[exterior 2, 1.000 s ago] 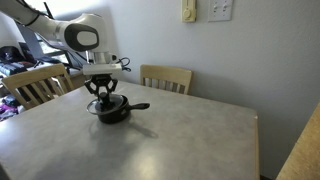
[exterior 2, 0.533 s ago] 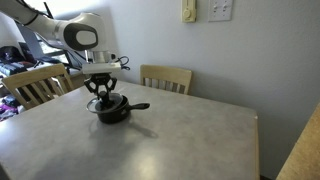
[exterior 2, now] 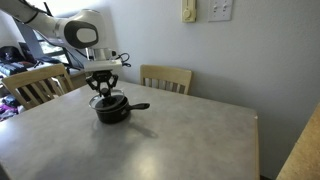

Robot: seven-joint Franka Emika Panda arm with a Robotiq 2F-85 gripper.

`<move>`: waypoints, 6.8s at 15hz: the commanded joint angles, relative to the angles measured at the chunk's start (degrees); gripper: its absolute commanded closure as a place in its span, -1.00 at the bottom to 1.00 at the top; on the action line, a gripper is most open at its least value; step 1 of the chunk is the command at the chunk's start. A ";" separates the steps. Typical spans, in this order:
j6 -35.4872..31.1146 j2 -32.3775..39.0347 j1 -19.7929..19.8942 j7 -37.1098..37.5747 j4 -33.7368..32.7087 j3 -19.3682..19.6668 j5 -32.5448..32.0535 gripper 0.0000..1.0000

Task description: Cover the pot

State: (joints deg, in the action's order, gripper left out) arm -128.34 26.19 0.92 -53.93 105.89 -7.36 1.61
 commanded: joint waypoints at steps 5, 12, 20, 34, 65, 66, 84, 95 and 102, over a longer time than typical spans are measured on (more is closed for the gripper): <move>-0.84 3.47 -0.18 1.51 -3.29 0.45 -1.60 0.72; -0.68 5.23 -0.22 2.64 -5.28 0.44 -1.86 0.72; 1.91 4.62 1.99 1.80 -6.99 -1.20 3.09 0.72; 1.48 3.43 3.23 2.83 -6.98 -1.04 6.32 0.72; 1.10 2.92 4.40 3.66 -3.18 -0.95 6.47 0.72; 1.14 2.96 4.47 3.65 -3.18 -0.96 6.50 0.72; 1.06 1.67 3.96 3.58 -2.73 -1.14 5.77 -1.00; 3.53 -2.36 2.84 4.44 -3.54 -0.23 4.17 -1.00; 4.74 -2.89 2.48 4.81 -4.29 -0.03 3.97 -1.00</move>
State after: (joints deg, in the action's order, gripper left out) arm -125.44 24.17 4.00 -50.19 101.60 -8.02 6.43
